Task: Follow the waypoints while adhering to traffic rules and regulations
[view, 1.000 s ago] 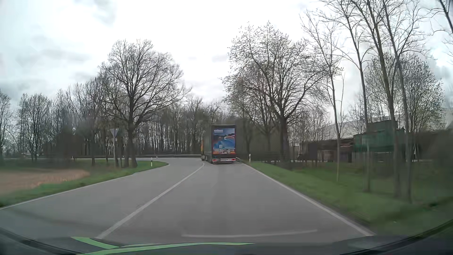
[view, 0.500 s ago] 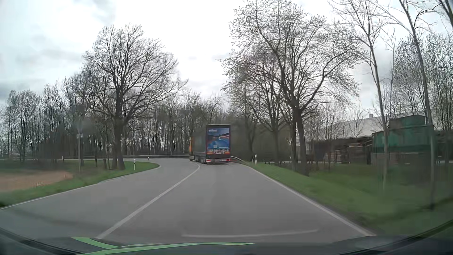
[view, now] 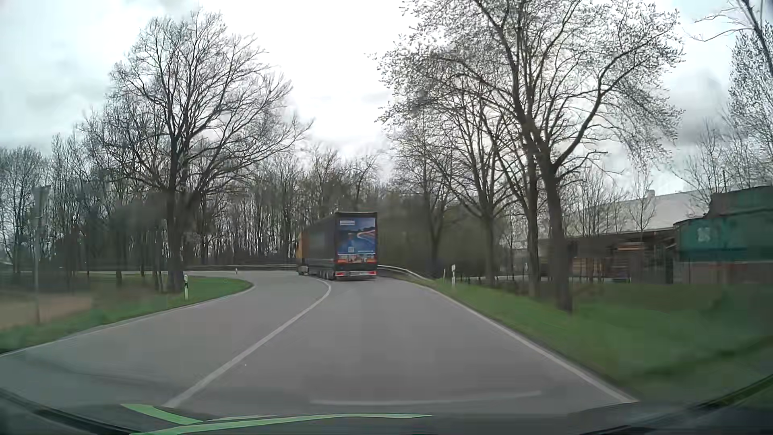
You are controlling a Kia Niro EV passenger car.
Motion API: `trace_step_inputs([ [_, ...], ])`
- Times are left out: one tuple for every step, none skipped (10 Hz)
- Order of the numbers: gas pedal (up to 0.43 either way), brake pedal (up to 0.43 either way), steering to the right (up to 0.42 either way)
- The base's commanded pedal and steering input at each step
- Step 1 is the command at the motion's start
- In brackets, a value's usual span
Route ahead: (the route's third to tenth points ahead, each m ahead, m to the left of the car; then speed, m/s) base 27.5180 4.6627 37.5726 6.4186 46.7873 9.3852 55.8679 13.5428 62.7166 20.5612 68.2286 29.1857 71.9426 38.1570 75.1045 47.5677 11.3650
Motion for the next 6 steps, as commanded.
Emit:
trace_step_inputs([
  [0.0,0.0,0.0],
  [0.0,0.0,0.0],
  [0.0,0.0,0.0],
  [0.0,0.0,-0.003],
  [0.0,0.0,-0.004],
  [0.0,0.0,-0.005],
])
